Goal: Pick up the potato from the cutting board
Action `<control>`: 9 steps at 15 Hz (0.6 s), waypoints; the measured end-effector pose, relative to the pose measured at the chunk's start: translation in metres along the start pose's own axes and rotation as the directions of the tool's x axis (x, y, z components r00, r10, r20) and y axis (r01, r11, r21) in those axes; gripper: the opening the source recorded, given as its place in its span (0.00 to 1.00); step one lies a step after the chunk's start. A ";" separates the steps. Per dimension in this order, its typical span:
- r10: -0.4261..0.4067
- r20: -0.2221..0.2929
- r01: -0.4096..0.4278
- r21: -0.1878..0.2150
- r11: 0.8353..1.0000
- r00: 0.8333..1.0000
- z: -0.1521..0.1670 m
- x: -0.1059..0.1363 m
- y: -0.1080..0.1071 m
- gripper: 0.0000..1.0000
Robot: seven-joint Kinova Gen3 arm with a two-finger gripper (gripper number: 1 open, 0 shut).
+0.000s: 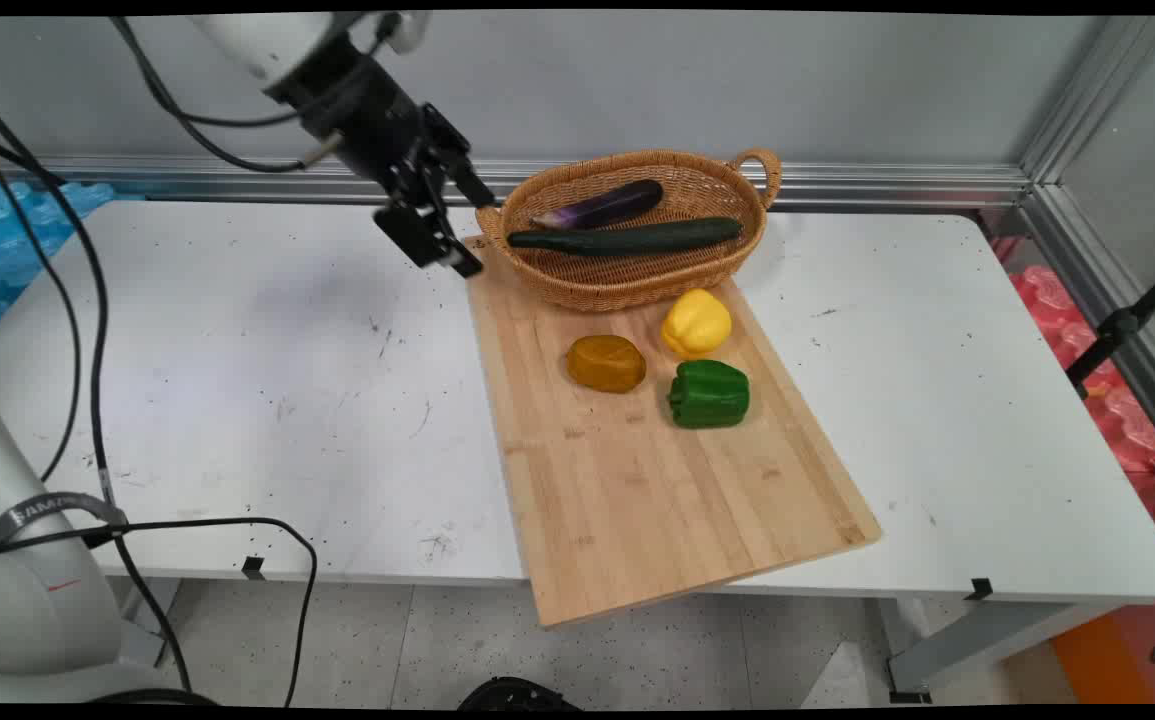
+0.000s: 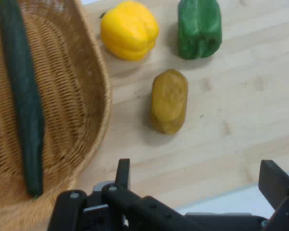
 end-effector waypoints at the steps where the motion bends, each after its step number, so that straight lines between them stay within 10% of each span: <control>1: 0.004 -0.004 -0.004 -0.005 1.000 1.000 0.007 0.003 0.000 1.00; 9: 0.049 -0.004 -0.049 -0.041 0.998 0.999 0.086 0.030 -0.007 1.00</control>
